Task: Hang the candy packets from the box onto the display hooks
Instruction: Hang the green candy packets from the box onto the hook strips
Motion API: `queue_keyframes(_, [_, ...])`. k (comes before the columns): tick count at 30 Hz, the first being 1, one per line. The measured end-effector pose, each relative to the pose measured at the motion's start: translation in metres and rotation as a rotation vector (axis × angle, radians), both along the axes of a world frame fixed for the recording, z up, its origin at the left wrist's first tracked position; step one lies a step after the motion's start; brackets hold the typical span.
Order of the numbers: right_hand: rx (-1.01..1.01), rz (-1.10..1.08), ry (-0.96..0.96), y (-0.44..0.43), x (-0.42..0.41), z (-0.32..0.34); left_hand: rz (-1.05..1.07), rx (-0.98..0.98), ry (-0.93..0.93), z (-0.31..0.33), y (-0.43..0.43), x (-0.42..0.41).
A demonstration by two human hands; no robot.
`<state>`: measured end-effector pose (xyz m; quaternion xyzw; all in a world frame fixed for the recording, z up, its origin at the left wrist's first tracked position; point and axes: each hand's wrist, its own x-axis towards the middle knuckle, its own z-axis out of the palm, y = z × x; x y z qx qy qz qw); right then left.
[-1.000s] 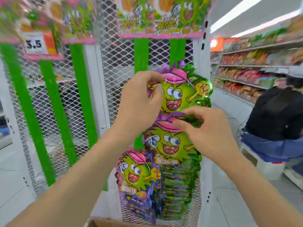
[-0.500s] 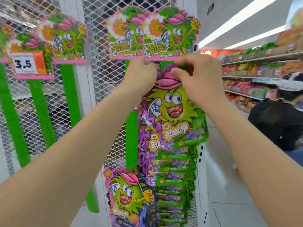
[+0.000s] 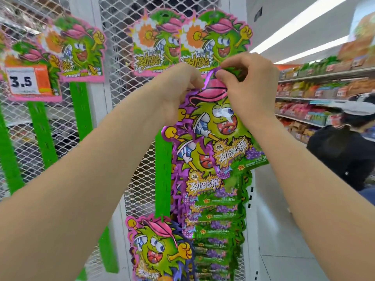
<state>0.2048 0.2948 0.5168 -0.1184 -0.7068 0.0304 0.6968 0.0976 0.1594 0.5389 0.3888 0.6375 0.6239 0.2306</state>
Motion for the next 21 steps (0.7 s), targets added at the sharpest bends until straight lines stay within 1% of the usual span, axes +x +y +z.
queue_keyframes(2, [0.000,0.014,0.017,0.003,-0.001,0.001,-0.041,0.003,-0.030,0.001,0.007,-0.006])
queue_keyframes(4, [0.013,0.026,0.030,0.004,-0.003,0.003,-0.057,0.014,-0.016,0.002,0.015,-0.010])
queue_keyframes(8, [0.047,0.033,0.042,0.003,-0.006,0.006,-0.014,-0.036,-0.036,0.000,0.023,-0.006])
queue_keyframes(11, [0.060,0.027,0.024,0.003,-0.008,0.007,0.005,-0.015,-0.078,-0.001,0.028,-0.004])
queue_keyframes(13, [0.079,-0.001,-0.001,0.003,-0.008,0.005,0.017,0.020,-0.072,-0.002,0.028,0.002])
queue_keyframes(16, [0.096,-0.048,-0.028,0.002,-0.007,-0.004,0.047,0.059,-0.017,-0.005,0.027,-0.001])
queue_keyframes(19, [0.091,-0.051,-0.049,-0.002,-0.002,-0.018,0.092,0.051,0.022,-0.009,0.023,-0.001])
queue_keyframes(21, [0.072,-0.056,-0.077,-0.004,0.000,-0.028,0.121,0.059,0.138,-0.013,0.025,-0.005])
